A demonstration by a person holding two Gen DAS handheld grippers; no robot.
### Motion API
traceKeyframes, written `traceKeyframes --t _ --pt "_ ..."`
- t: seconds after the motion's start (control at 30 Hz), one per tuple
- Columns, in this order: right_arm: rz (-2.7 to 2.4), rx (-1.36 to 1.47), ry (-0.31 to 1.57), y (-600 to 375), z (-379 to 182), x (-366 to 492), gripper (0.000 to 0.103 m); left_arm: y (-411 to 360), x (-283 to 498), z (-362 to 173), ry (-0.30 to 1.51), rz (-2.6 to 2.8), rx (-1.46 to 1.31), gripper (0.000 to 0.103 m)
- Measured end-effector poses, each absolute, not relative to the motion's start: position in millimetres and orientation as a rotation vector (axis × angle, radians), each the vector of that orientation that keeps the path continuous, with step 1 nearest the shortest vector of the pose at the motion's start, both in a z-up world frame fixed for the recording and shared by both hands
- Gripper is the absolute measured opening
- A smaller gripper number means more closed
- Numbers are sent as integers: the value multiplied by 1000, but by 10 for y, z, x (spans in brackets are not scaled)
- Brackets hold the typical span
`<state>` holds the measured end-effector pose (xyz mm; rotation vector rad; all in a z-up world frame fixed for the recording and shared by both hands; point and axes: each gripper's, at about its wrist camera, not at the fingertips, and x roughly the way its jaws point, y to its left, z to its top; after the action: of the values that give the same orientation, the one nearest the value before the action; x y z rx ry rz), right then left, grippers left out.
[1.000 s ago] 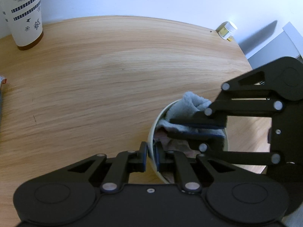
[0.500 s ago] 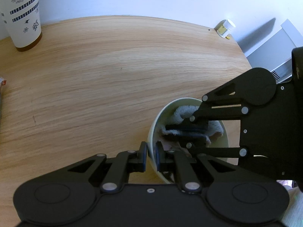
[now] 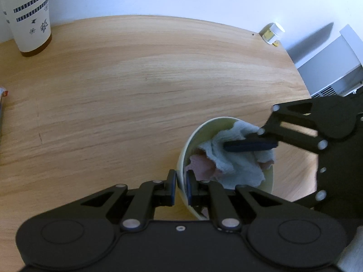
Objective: Clean bowl
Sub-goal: 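Keep wiping inside the bowl with the pink and grey cloths in the right gripper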
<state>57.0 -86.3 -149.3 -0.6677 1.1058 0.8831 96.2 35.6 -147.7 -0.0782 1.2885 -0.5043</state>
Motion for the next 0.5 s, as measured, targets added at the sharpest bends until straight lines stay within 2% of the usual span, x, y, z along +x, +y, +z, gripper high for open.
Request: traceKeyframes --t 0.17,0.27,0.33,0.4,0.43,0.5 --pt "890 -699 1128 -755 -1655 591 55 410 977 -1497 1312 -493 -91 14" --pt "921 -723 1134 -745 -1709 624 39 432 994 -1509 1321 -489 -108 15" --pt "922 -705 1148 -747 -1734 653 37 421 996 -1511 1322 -489 -103 15" --pt "917 -682 1162 -750 -1747 681 23 400 1005 -1519 1326 -489 -96 15" --pt "912 -677 1163 -749 -1748 690 22 393 1005 -1522 1330 -489 -94 15" --pt "904 -664 1166 -753 -1746 708 12 378 1009 -1538 1339 -488 -91 15"
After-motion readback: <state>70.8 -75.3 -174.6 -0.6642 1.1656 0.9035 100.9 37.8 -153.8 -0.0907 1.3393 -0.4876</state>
